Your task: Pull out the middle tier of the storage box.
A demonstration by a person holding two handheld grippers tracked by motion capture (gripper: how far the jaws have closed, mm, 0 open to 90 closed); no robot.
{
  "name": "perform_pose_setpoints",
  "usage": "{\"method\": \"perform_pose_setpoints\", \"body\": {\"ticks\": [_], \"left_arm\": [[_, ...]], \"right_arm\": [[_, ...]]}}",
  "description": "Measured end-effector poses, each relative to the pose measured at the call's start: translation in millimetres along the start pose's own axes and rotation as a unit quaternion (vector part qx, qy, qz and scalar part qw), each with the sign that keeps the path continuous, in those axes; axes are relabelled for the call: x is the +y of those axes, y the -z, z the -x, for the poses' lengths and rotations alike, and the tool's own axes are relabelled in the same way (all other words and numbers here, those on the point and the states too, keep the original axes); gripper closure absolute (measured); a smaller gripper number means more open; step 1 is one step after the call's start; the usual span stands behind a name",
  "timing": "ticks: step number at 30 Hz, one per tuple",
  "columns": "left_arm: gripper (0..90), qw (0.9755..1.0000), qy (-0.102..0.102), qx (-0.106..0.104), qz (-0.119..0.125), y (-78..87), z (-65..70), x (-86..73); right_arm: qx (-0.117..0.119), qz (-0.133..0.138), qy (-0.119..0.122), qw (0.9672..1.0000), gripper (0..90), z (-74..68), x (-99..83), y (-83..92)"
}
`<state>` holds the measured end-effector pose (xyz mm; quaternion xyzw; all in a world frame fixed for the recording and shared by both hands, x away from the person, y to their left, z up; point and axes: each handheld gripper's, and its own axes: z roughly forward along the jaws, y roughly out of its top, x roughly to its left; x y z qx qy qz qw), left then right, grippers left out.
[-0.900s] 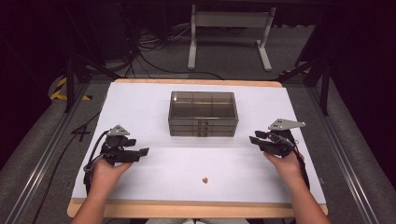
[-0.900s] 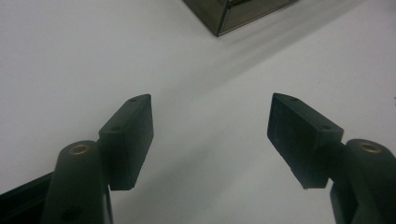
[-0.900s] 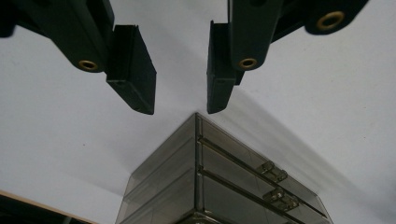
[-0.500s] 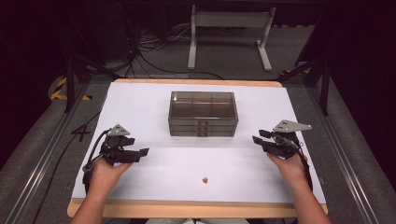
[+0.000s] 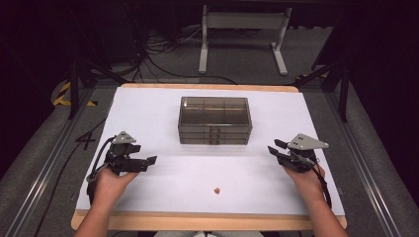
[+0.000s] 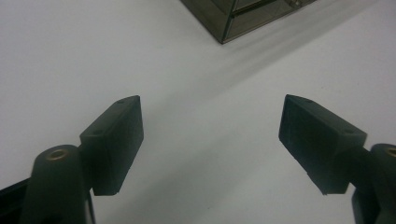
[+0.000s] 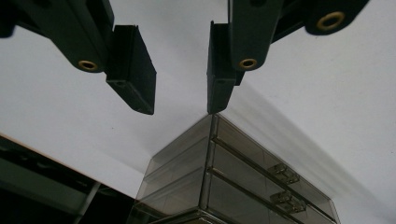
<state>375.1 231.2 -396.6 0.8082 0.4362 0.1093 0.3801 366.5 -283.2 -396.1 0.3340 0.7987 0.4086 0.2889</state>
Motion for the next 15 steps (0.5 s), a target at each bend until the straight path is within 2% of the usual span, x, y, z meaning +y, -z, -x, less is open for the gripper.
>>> {"method": "perform_pose_setpoints", "body": {"ticks": [8,15], "left_arm": [[21.0,0.9999,0.002,0.004,0.010,1.9,-0.6,-0.4],[20.6,0.9999,0.002,0.009,0.011,2.6,-1.5,-0.4]], "right_arm": [[-0.024,0.003,0.043,0.9988,63.0,-11.5,-3.1,-3.5],[-0.048,0.002,0.076,0.9960,63.9,-19.2,-4.8,-6.6]]}}
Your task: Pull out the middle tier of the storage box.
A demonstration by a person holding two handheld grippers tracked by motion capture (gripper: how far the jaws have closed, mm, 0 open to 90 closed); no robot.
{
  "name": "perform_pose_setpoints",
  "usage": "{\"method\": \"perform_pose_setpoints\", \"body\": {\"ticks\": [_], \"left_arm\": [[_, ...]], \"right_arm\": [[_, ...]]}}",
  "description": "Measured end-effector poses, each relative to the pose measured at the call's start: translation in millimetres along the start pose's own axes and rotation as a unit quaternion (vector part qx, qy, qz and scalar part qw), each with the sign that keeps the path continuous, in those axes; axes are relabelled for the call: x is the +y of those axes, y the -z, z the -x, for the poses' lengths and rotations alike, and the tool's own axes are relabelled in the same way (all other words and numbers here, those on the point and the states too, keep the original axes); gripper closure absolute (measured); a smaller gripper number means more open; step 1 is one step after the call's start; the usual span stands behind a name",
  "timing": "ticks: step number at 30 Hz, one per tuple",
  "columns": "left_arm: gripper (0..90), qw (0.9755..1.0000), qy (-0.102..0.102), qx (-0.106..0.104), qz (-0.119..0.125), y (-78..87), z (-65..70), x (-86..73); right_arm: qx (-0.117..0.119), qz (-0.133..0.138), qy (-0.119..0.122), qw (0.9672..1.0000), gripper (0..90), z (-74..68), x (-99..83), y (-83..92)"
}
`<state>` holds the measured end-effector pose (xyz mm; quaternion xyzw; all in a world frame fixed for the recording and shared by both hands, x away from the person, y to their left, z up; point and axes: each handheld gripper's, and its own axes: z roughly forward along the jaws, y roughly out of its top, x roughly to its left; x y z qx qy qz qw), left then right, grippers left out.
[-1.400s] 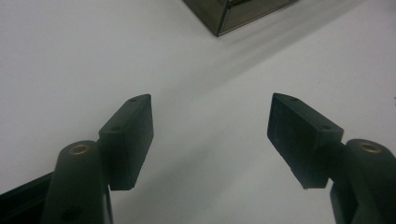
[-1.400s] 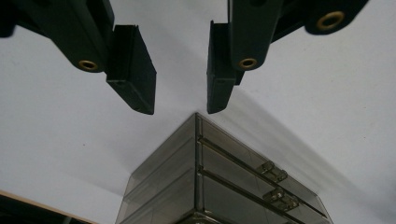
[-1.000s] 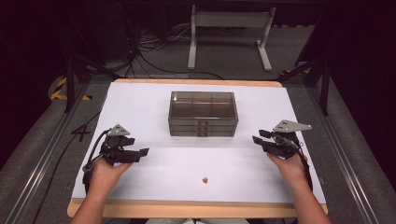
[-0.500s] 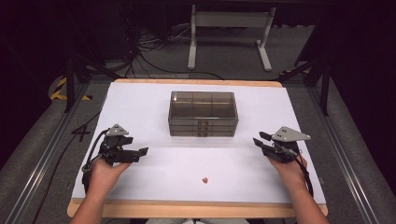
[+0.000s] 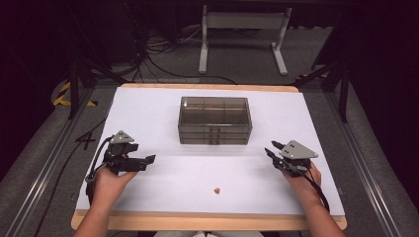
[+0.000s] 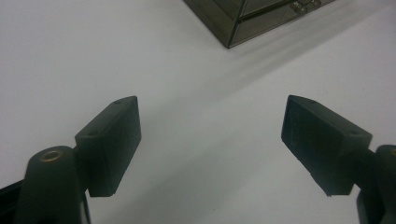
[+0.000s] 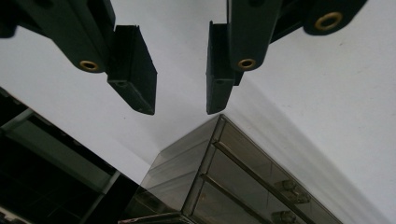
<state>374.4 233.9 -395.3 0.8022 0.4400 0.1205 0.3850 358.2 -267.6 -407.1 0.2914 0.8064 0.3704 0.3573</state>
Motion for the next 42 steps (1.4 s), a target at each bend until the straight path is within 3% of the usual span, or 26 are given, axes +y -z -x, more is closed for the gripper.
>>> {"method": "perform_pose_setpoints", "body": {"ticks": [13,22,30,37,42], "left_arm": [[19.5,1.0000,0.001,0.004,0.000,0.2,-0.1,-0.2],[18.8,1.0000,0.002,0.006,0.001,-0.1,-0.3,-0.3],[18.7,1.0000,0.004,0.009,0.003,0.5,-0.5,-0.3],[18.7,0.9999,0.004,0.010,0.003,0.6,-0.5,-0.4],[18.7,1.0000,0.005,0.008,0.001,0.3,-0.4,-0.4]], "right_arm": [[-0.032,-0.013,0.069,0.9970,62.2,-19.3,2.9,-6.0],[-0.055,-0.031,0.116,0.9912,62.0,-31.1,5.2,-9.9],[-0.077,-0.045,0.164,0.9824,62.3,-42.4,8.8,-12.6],[-0.083,-0.057,0.186,0.9774,64.0,-49.0,11.8,-13.5],[-0.094,-0.064,0.218,0.9693,65.1,-58.1,14.5,-14.8]]}}
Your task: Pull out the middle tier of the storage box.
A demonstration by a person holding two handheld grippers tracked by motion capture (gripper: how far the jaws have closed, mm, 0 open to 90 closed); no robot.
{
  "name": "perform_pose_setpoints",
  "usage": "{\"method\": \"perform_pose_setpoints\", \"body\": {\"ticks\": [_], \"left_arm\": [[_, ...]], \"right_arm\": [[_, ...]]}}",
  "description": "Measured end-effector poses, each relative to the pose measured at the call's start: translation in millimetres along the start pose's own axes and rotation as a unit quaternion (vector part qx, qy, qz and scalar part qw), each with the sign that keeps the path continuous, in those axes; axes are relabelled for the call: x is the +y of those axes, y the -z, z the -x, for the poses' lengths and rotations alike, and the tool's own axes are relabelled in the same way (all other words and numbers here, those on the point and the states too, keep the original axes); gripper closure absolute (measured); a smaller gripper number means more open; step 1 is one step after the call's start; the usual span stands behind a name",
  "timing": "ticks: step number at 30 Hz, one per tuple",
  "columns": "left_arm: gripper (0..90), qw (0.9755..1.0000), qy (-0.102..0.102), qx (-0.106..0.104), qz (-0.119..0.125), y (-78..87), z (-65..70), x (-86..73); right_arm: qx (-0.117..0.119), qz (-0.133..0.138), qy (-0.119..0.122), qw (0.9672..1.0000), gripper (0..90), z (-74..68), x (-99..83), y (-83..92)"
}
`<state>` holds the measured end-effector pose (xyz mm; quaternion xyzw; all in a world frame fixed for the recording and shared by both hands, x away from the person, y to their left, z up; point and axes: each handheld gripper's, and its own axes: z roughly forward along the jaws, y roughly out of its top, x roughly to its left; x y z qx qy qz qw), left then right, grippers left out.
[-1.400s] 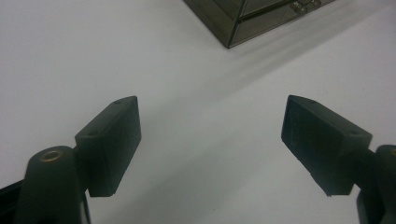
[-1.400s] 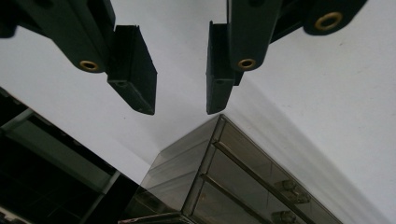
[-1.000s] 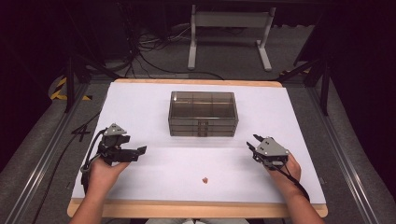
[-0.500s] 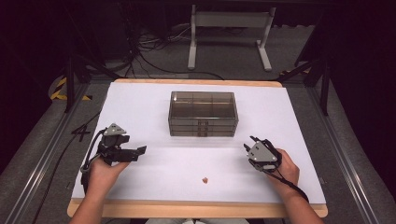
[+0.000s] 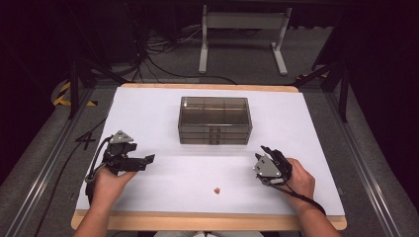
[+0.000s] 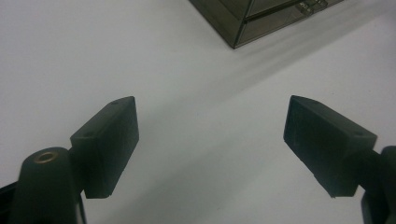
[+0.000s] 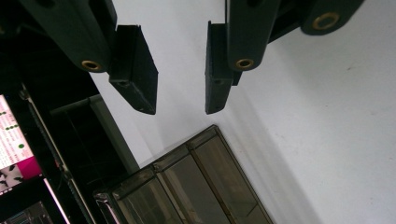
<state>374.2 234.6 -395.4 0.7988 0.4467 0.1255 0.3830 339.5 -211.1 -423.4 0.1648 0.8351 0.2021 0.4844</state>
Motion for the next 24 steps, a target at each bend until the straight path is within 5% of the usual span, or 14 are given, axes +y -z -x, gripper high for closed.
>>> {"method": "perform_pose_setpoints", "body": {"ticks": [7,13,24], "left_arm": [[18.6,1.0000,-0.001,0.000,-0.004,-0.5,0.2,-0.4],[18.6,1.0000,-0.001,0.000,-0.004,-1.1,0.2,-0.2],[18.6,0.9999,-0.003,0.005,-0.009,-1.5,0.0,-0.4]], "right_arm": [[-0.025,-0.012,0.045,0.9986,65.1,-8.6,7.8,1.3],[-0.035,-0.019,0.058,0.9975,65.0,-13.1,12.1,0.5],[-0.055,-0.041,0.108,0.9918,65.0,-24.4,22.6,-1.7]]}}
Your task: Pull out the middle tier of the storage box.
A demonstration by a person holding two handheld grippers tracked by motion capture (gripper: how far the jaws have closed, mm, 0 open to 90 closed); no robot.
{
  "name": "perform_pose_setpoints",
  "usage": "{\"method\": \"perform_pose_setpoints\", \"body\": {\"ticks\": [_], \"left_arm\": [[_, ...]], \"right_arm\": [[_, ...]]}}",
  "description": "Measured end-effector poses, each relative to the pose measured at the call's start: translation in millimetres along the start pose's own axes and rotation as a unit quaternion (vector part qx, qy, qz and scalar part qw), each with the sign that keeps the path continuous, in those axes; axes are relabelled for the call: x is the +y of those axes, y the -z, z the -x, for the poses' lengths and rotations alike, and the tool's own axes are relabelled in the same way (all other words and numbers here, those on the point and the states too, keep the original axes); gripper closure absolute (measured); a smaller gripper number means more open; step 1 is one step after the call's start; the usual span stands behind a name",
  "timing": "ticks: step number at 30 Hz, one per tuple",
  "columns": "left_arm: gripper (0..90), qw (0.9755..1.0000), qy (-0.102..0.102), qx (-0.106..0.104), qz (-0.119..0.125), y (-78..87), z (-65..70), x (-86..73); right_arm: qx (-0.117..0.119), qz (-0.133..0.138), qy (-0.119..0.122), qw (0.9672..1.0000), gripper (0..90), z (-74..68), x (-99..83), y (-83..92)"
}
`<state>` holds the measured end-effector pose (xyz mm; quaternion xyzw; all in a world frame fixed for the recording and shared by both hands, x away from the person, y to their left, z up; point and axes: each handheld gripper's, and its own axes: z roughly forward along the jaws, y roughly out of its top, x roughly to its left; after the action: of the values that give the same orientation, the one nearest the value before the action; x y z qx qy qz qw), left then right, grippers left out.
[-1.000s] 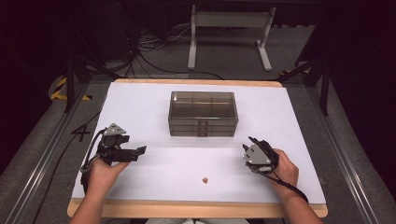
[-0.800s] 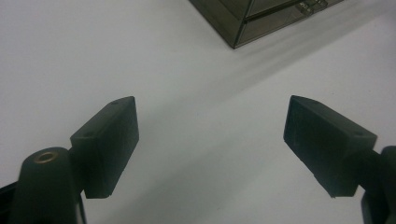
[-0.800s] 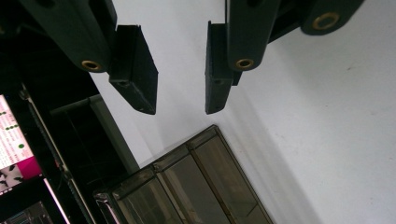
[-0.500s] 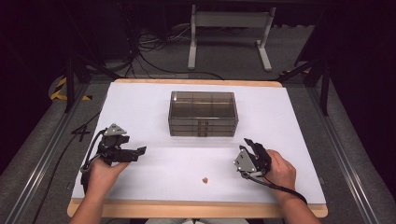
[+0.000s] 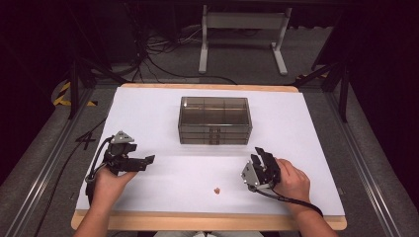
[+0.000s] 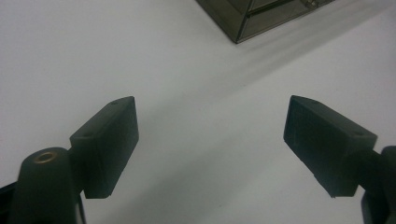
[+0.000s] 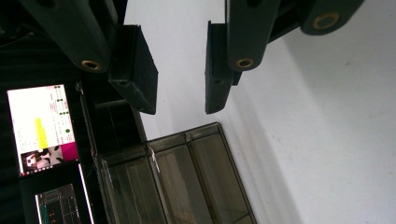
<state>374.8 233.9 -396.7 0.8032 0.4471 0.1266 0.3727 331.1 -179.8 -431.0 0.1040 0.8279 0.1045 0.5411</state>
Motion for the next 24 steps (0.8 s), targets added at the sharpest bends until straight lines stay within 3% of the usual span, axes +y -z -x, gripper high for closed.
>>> {"method": "perform_pose_setpoints", "body": {"ticks": [16,24], "left_arm": [[18.5,1.0000,0.001,-0.001,-0.005,-1.6,-0.1,-0.4],[18.4,1.0000,0.003,0.000,-0.007,-2.5,-0.1,-0.7]], "right_arm": [[-0.030,-0.018,0.062,0.9974,65.1,-12.5,18.5,0.7],[-0.032,-0.028,0.085,0.9955,65.7,-15.7,26.1,0.9]]}}
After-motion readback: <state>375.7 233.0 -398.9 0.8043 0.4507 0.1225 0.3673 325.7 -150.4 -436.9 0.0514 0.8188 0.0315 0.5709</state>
